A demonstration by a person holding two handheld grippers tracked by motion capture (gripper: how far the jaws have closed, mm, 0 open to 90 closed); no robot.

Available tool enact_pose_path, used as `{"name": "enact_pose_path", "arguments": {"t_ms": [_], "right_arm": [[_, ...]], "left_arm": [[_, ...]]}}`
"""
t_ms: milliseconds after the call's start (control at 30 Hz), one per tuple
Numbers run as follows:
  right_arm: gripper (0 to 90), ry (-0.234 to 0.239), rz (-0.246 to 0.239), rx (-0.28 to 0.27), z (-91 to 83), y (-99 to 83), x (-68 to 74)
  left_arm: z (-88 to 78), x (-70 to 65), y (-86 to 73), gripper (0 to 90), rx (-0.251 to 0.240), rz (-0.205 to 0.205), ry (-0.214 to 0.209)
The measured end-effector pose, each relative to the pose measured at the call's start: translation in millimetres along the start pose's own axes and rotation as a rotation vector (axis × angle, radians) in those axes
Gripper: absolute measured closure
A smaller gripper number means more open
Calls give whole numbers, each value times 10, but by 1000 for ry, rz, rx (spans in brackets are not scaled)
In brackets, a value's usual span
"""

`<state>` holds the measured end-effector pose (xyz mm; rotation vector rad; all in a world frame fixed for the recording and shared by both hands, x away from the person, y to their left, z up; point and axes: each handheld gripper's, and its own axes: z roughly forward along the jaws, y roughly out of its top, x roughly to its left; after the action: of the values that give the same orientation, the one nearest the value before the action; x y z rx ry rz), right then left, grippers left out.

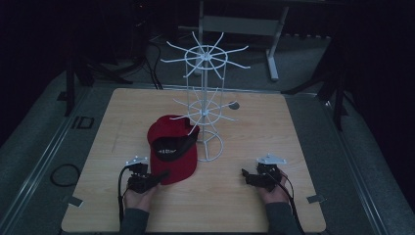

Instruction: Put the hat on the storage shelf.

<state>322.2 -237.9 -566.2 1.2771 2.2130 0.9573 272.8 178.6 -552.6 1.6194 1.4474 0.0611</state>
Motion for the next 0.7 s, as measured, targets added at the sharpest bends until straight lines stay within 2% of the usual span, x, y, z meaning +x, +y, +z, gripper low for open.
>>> {"name": "enact_pose_path", "arguments": {"t_ms": [67, 300, 700], "right_arm": [[222, 0, 1, 0, 0, 0, 0], [222, 0, 2, 1, 0, 0, 1], [222, 0, 1, 1, -1, 0, 1]], "left_arm": [[-24, 11, 14, 854, -17, 14, 25], [-117, 65, 58, 854, -64, 23, 63], [-262, 128, 154, 853, -128, 11, 89]]}}
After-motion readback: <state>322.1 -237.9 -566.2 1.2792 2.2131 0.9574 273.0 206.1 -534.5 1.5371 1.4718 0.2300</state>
